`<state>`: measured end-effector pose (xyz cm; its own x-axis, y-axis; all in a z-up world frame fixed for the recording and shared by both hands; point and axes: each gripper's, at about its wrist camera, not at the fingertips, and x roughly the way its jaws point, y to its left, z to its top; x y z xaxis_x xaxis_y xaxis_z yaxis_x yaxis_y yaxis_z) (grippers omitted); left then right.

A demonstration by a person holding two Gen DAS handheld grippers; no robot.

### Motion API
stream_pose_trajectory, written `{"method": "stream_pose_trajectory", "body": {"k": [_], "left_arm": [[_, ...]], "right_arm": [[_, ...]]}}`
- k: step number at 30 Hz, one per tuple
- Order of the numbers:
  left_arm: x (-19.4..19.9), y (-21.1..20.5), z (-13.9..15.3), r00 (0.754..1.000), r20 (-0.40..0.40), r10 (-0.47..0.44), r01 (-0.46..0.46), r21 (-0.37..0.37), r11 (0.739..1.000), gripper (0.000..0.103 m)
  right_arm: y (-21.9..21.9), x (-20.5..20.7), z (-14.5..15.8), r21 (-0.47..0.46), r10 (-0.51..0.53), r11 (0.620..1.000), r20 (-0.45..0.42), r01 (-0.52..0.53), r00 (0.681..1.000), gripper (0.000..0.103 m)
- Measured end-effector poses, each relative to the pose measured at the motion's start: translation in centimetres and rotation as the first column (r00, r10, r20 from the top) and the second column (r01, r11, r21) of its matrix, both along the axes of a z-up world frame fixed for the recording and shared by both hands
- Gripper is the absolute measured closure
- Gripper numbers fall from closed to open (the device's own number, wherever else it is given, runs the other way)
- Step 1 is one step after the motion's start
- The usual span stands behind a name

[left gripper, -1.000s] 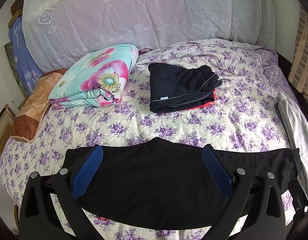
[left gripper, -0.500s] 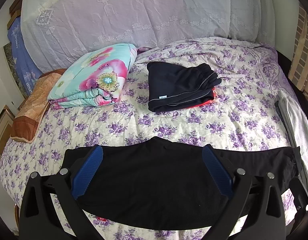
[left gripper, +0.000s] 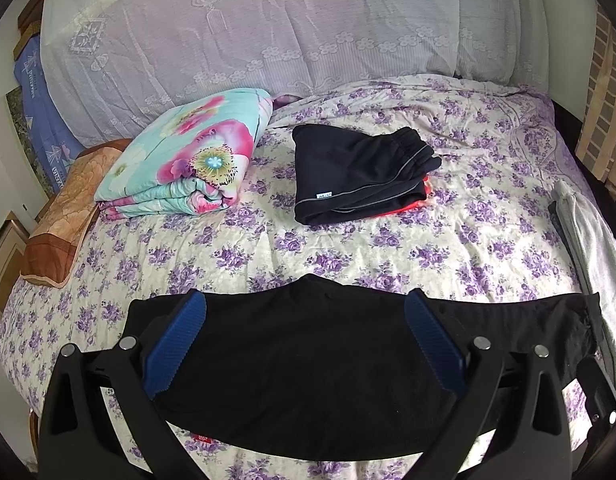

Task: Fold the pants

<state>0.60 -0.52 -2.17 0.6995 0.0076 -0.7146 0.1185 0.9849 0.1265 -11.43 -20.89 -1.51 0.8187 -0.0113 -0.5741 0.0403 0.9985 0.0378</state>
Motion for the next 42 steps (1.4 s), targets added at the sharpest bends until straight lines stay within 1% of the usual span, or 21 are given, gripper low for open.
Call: {"method": "stream_pose_trajectory", "body": {"k": [12,19,23,26,28,30,32,35,38,40,42], "left_arm": [[0.0,-0.8,-0.1,1.000,-0.006,-0.016,0.016,0.009,1.000,0.005],[0.2,-1.6,-0.1,0.999,-0.009,-0.035,0.035,0.012,0.999,0.006],[0.1,-2.2,-0.2,0.999,-0.012,-0.051,0.051,0.016,0.999,0.006],[0.0,-2.6,-0.2,0.998,-0.009,-0.061,0.062,0.022,0.998,0.006],[-0.1,-2.8,-0.1,0.998,-0.001,-0.066,0.066,0.031,0.997,0.005],[-0.3,-2.7,0.0,0.997,0.011,-0.071,0.071,0.037,0.997,0.006],[-0.5,-2.5,-0.1,0.997,0.013,-0.080,0.079,0.027,0.996,0.005],[-0.8,-2.2,-0.5,0.996,0.009,-0.092,0.092,0.014,0.996,0.005],[-1.0,-2.2,-1.4,0.994,-0.003,-0.106,0.106,0.019,0.994,0.005],[-1.0,-2.4,-2.0,0.994,-0.023,-0.111,0.111,0.026,0.993,0.005],[-0.9,-2.5,-2.7,0.993,-0.045,-0.111,0.112,0.033,0.993,0.005]], "right_arm": [[-0.8,-0.2,-0.1,0.007,-0.020,1.000,-0.008,0.020,1.000,0.004],[-2.4,-0.7,-0.6,0.013,-0.064,0.998,-0.023,0.065,0.998,0.004],[-4.1,-1.2,-1.1,0.018,-0.111,0.994,-0.042,0.112,0.993,0.004],[-5.2,-1.7,-1.6,0.002,-0.146,0.989,-0.054,0.146,0.988,0.004],[-6.0,-2.4,-2.0,-0.035,-0.163,0.986,-0.064,0.161,0.985,0.004],[-6.9,-3.3,-2.8,-0.084,-0.164,0.984,-0.085,0.157,0.983,0.004],[-8.2,-4.5,-4.0,-0.126,-0.175,0.979,-0.116,0.161,0.978,0.004],[-10.4,-6.4,-6.1,-0.134,-0.194,0.976,-0.168,0.173,0.966,0.004],[-12.3,-7.9,-8.4,-0.098,-0.224,0.974,-0.232,0.206,0.947,0.004],[-13.5,-8.9,-10.1,-0.041,-0.240,0.970,-0.263,0.238,0.934,0.004],[-14.6,-9.6,-11.7,0.036,-0.249,0.962,-0.290,0.271,0.924,0.004]]}}
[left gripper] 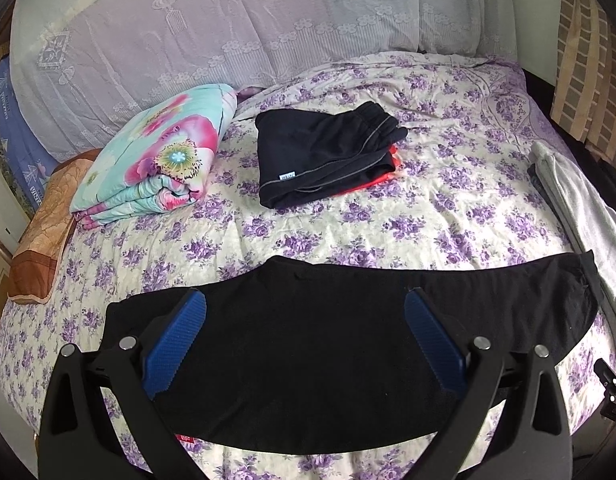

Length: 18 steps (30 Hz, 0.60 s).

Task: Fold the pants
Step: 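Lower the right tool and close it on the black pants' leg end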

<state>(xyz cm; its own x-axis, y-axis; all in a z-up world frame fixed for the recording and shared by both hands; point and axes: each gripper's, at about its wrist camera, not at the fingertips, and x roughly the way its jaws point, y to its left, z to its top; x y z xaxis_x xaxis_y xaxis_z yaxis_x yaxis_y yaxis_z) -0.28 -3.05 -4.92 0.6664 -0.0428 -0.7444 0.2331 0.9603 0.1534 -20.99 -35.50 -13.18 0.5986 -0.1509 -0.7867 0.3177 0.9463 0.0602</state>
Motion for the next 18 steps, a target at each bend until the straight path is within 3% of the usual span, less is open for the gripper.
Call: {"method": "stream_pose_trajectory", "body": {"k": [6,9,12,15,18], "left_arm": [[0.1,-0.9,-1.1,1.000,-0.029,-0.009,0.010,0.038,0.999,0.005],[0.1,-1.4,-1.2,0.999,-0.031,-0.013,0.015,0.056,0.998,0.005],[0.3,-1.7,-1.5,0.999,-0.043,-0.007,0.010,0.069,0.998,0.005],[0.4,-2.0,-2.0,0.998,-0.060,0.001,0.005,0.094,0.996,0.006],[0.3,-2.4,-2.2,0.998,-0.067,-0.002,0.009,0.109,0.994,0.005]], "right_arm": [[-3.3,-0.8,-3.7,0.254,-0.145,0.958,0.026,0.134,0.989,0.004],[-4.6,-0.6,-4.4,0.311,-0.198,0.934,0.037,0.177,0.979,0.004],[-6.0,-0.4,-4.3,0.291,-0.251,0.933,0.112,0.210,0.961,0.004],[-7.9,0.5,-5.3,0.370,-0.291,0.901,0.128,0.226,0.948,0.004],[-9.3,1.3,-6.6,0.437,-0.311,0.867,0.098,0.240,0.945,0.026]]}}
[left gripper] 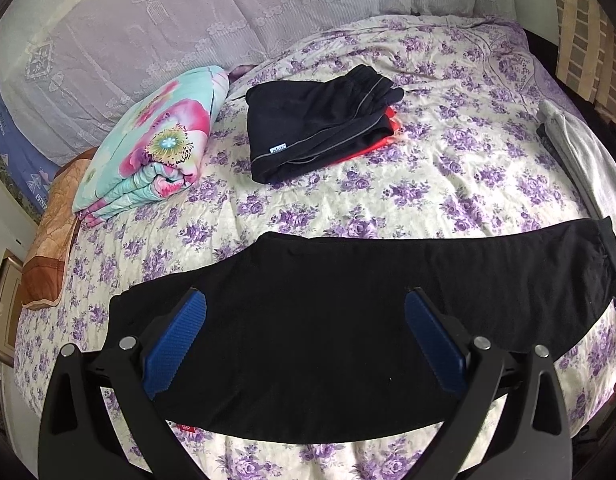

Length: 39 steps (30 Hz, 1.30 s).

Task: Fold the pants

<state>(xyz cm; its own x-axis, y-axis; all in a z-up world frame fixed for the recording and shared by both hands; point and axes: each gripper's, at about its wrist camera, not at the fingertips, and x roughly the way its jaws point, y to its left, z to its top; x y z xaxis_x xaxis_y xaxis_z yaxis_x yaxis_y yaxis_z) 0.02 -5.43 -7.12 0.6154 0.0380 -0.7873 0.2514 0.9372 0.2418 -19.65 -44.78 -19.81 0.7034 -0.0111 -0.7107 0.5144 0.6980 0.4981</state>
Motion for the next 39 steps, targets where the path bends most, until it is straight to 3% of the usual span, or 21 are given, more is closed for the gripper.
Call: {"method": "stream_pose_trajectory", "body": {"k": [9,11,12,13,18,24,27,30,35,39], "left_arm": [[0.0,-0.7,-0.2,1.000,-0.016,0.002,-0.002,0.016,1.000,0.005],[0.0,-0.8,-0.3,1.000,-0.020,0.001,-0.001,0.015,1.000,0.005],[0.0,-0.8,-0.3,1.000,-0.021,0.000,0.000,0.016,1.000,0.005],[0.0,-0.8,-0.3,1.000,-0.020,0.001,0.000,0.015,1.000,0.005],[0.0,-0.8,-0.5,1.000,-0.023,0.012,-0.012,0.010,1.000,0.005],[-0.1,2.4,0.1,0.999,-0.010,0.052,-0.052,-0.020,0.998,0.005],[-0.3,6.1,0.1,0.995,-0.039,0.086,-0.090,-0.097,0.991,0.005],[-1.4,10.8,-0.6,0.988,-0.075,0.133,-0.144,-0.151,0.978,0.005],[-4.8,19.2,-2.9,0.961,-0.156,0.227,-0.259,-0.239,0.936,0.005],[-7.3,23.9,-5.6,0.936,-0.251,0.245,-0.325,-0.357,0.876,0.005]], "right_arm": [[-0.9,1.4,-0.1,-0.014,0.038,0.999,0.009,-0.038,0.999,0.053],[-0.8,1.3,0.0,-0.022,0.038,0.999,0.007,-0.037,0.999,0.067],[-0.7,1.2,0.2,-0.040,0.041,0.998,0.006,-0.041,0.999,0.080],[-0.5,1.2,0.5,-0.064,0.050,0.997,-0.006,-0.050,0.999,0.085],[-0.6,1.2,1.1,-0.109,0.070,0.991,-0.050,-0.075,0.996,0.091],[-2.0,0.8,6.7,-0.002,0.109,0.994,0.128,-0.110,0.986,0.091],[-1.9,1.7,9.2,0.037,0.145,0.987,0.207,-0.156,0.967,0.091],[-1.2,3.2,10.6,0.005,0.184,0.982,0.218,-0.189,0.959,0.091],[-0.9,4.7,12.1,0.032,0.201,0.976,0.267,-0.217,0.942,0.091],[-1.2,5.6,14.5,0.068,0.205,0.968,0.338,-0.241,0.919,0.091]]}}
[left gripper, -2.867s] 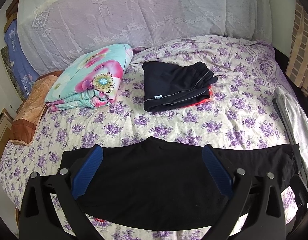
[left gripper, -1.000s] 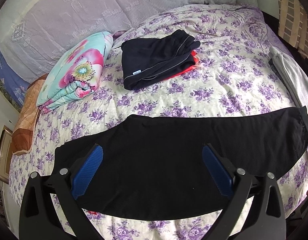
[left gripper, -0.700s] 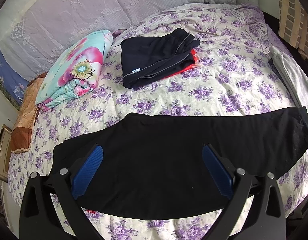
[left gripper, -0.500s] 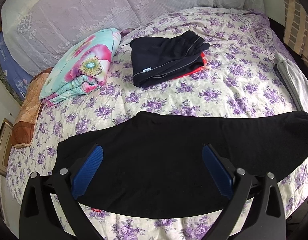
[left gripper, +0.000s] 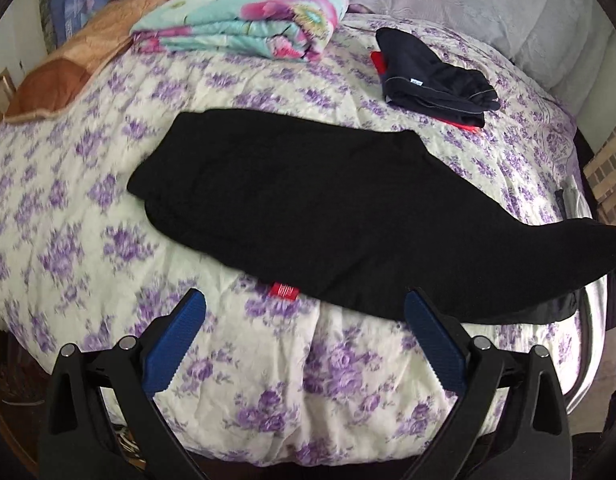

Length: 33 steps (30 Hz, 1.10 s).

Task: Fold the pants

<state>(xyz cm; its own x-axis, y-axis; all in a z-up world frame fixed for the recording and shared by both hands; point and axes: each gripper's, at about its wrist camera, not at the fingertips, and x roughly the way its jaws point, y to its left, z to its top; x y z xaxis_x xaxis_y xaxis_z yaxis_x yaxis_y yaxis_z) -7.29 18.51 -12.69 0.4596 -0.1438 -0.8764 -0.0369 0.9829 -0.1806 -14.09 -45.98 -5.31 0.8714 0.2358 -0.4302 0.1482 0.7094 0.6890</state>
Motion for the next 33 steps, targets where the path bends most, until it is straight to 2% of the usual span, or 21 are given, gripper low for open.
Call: {"method": "stream_pose_trajectory", "body": {"k": [3,5,11,15,17,21,23,26,29,33], "left_arm": [[-1.1,1.0,-1.6,1.000,-0.004,0.017,-0.017,-0.071,0.997,0.005],[-1.2,1.1,-2.6,1.000,-0.012,0.017,-0.018,-0.146,0.989,0.005],[0.0,0.2,-4.9,0.999,-0.036,0.008,-0.020,-0.345,0.938,0.005],[1.0,-0.8,-5.3,1.000,-0.023,-0.006,-0.004,-0.407,0.914,0.005],[1.7,-0.7,-5.4,1.000,-0.012,0.005,-0.010,-0.450,0.893,0.005],[2.7,0.5,-6.0,0.998,-0.007,0.059,-0.053,-0.557,0.829,0.006],[3.1,1.2,-6.4,0.995,-0.010,0.098,-0.086,-0.582,0.809,0.006],[3.6,2.2,-6.7,0.989,-0.008,0.146,-0.123,-0.584,0.802,0.006],[4.2,3.4,-7.3,0.980,-0.023,0.197,-0.171,-0.597,0.783,0.006],[5.1,4.9,-8.4,0.967,-0.065,0.248,-0.232,-0.632,0.740,0.006]], "right_arm": [[0.2,0.7,2.5,0.019,0.023,1.000,0.057,-0.024,0.998,0.091],[0.4,1.2,4.1,0.034,0.039,0.999,0.091,-0.042,0.995,0.091],[0.9,2.7,8.6,0.007,0.056,0.998,0.138,-0.057,0.989,0.091],[1.8,3.3,11.5,-0.059,0.079,0.996,0.169,-0.070,0.983,0.091],[2.2,3.5,12.4,-0.077,0.086,0.994,0.179,-0.073,0.980,0.091],[2.2,3.4,13.0,-0.091,0.083,0.994,0.183,-0.067,0.980,0.091],[2.3,3.4,13.0,-0.094,0.073,0.994,0.176,-0.057,0.982,0.091],[2.1,3.1,12.7,-0.089,0.059,0.995,0.169,-0.045,0.984,0.091],[1.8,2.6,12.6,-0.090,0.045,0.995,0.167,-0.030,0.985,0.091],[1.1,2.2,12.0,-0.078,0.017,0.997,0.152,-0.005,0.988,0.091]]}}
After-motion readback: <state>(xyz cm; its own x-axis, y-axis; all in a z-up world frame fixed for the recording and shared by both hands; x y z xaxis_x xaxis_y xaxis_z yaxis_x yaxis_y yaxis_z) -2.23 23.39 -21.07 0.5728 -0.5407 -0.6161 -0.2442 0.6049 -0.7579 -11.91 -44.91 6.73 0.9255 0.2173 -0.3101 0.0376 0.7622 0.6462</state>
